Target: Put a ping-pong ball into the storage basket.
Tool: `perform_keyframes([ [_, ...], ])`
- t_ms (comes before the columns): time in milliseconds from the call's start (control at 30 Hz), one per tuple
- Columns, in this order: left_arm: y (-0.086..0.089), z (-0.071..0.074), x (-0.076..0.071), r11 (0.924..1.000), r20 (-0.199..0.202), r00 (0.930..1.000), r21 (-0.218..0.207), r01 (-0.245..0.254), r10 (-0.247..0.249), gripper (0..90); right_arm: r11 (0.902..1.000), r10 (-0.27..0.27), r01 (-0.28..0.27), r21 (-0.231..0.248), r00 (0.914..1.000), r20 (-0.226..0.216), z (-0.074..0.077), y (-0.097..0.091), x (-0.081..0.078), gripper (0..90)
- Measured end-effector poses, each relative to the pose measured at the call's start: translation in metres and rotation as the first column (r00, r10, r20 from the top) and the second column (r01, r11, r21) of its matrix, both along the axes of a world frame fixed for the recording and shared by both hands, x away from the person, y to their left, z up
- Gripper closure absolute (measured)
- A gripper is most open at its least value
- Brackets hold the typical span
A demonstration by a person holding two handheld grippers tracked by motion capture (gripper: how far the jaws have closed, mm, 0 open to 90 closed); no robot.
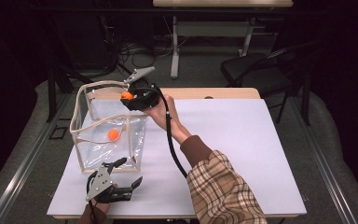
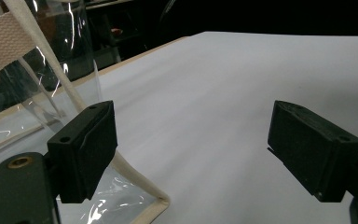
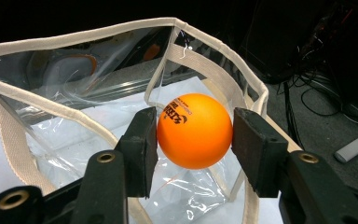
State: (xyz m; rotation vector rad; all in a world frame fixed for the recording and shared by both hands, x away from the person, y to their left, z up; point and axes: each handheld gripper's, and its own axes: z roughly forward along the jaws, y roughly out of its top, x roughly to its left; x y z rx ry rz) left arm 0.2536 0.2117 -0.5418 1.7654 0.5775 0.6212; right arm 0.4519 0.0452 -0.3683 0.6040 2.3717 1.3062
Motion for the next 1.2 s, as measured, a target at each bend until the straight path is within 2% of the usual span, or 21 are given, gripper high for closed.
perform_keyframes([
  [867, 0.000, 0.000, 0.000, 1.0000, 0.001, 1.0000, -0.002, 0.002, -0.002, 15.6, 0.9998, -0.002, 0.002, -0.020, 0.9999, -0.017, -0.008, 0.018, 0.006, 51.0],
  [1200, 0.000, 0.000, 0.000, 1.0000, 0.002, 1.0000, -0.003, 0.002, -0.002, 15.6, 0.9986, 0.000, -0.001, -0.054, 0.9996, -0.028, -0.015, 0.028, 0.009, 50.9],
])
